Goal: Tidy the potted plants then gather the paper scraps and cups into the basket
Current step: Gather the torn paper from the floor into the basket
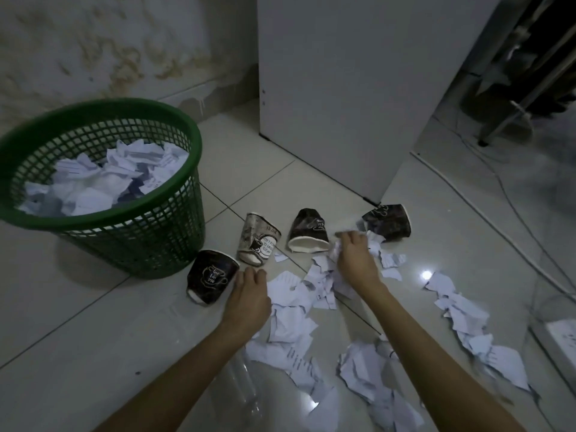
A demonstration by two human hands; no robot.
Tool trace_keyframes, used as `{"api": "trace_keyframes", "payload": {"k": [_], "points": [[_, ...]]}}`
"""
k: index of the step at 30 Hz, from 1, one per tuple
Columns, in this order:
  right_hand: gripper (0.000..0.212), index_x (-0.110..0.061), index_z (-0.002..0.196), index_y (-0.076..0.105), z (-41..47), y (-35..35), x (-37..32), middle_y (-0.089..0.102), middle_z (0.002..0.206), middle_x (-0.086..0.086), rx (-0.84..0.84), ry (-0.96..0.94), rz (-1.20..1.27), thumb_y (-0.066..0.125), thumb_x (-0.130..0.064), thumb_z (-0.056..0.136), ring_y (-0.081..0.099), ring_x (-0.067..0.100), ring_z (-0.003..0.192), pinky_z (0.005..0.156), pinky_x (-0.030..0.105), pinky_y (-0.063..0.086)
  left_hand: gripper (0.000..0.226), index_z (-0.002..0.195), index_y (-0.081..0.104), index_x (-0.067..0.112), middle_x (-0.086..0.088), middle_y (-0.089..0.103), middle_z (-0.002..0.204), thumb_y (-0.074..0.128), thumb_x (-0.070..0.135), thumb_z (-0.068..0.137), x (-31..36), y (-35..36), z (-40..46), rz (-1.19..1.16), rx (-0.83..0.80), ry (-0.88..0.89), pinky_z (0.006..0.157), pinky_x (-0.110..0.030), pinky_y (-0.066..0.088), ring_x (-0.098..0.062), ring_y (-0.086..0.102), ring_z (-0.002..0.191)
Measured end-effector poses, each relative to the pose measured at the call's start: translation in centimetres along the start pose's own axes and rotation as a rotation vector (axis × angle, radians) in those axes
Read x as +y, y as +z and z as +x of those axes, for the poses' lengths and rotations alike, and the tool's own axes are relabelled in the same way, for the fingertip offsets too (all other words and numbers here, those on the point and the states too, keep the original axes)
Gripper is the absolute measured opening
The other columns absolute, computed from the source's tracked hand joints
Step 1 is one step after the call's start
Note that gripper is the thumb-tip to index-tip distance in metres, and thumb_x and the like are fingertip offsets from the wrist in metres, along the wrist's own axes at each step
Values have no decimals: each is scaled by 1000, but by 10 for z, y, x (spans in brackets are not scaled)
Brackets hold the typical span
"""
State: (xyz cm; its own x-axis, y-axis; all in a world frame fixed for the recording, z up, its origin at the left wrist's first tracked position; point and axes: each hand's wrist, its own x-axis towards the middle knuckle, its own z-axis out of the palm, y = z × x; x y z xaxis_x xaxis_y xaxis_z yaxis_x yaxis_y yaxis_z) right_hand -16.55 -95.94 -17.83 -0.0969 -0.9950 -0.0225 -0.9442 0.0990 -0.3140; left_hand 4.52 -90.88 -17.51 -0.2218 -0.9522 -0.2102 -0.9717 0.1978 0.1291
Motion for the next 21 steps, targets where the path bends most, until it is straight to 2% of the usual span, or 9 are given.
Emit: {"api": "trace_keyframes", "payload": {"k": [2,5,8,10,12,14,17,19,21], "points": [[51,-4,139,34,12,-11,4,35,142,17,58,10,-33,45,0,89,25,30,134,103,29,25,47,135,29,8,-12,33,135,39,16,89,-2,-1,-3,21,-6,5,106,-28,24,-25,31,126],[51,0,138,30,33,-24,8,37,140,17,-44,53,-129,49,-6,90,30,31,130,103,32,26,49,137,27,8,-14,30,136,39,13,90,0,-4,-5,-13,-38,-32,108,-29,23,-27,28,128],[37,1,129,39,26,-19,3,41,134,20,-161,105,-172,43,-6,92,32,31,128,100,35,31,47,136,29,10,-12,32,135,40,9,90,3,-2,-9,-87,-62,18,105,-27,27,-25,28,128],[41,-2,129,41,6,-9,0,39,134,18,-213,61,-184,46,-5,89,32,32,126,102,35,31,48,136,31,10,-11,32,134,40,7,89,4,0,-11,-162,-83,67,103,-26,29,-23,29,127],[45,-7,129,43,-16,2,-1,40,135,13,-190,-31,-153,53,-9,85,33,29,124,99,33,33,49,137,33,10,-9,32,134,39,4,89,5,1,-14,-234,-116,120,103,-24,30,-22,30,126],[44,-10,131,44,-35,5,1,40,139,10,-122,-88,-52,48,-7,87,34,26,125,97,29,32,48,137,36,12,-7,34,133,38,4,90,5,2,-16,-283,-130,165,102,-23,31,-19,32,125],[42,-11,139,38,-47,1,11,34,148,10,2,-61,31,38,-14,97,26,25,137,109,28,20,41,134,40,15,-4,37,130,37,12,93,5,3,-19,-308,-47,150,99,-22,35,-16,34,123],[45,-14,144,30,-53,-2,16,23,154,6,-86,-41,34,31,-24,101,16,23,144,116,31,13,39,134,39,16,-5,37,129,37,22,96,6,4,-22,-305,-17,114,99,-23,34,-17,33,123],[44,-18,144,31,-59,4,16,21,155,2,-220,-93,50,28,-28,102,14,19,144,118,32,13,39,134,39,16,-5,38,128,37,27,97,9,5,-24,-308,-71,128,100,-25,35,-17,35,122]]}}
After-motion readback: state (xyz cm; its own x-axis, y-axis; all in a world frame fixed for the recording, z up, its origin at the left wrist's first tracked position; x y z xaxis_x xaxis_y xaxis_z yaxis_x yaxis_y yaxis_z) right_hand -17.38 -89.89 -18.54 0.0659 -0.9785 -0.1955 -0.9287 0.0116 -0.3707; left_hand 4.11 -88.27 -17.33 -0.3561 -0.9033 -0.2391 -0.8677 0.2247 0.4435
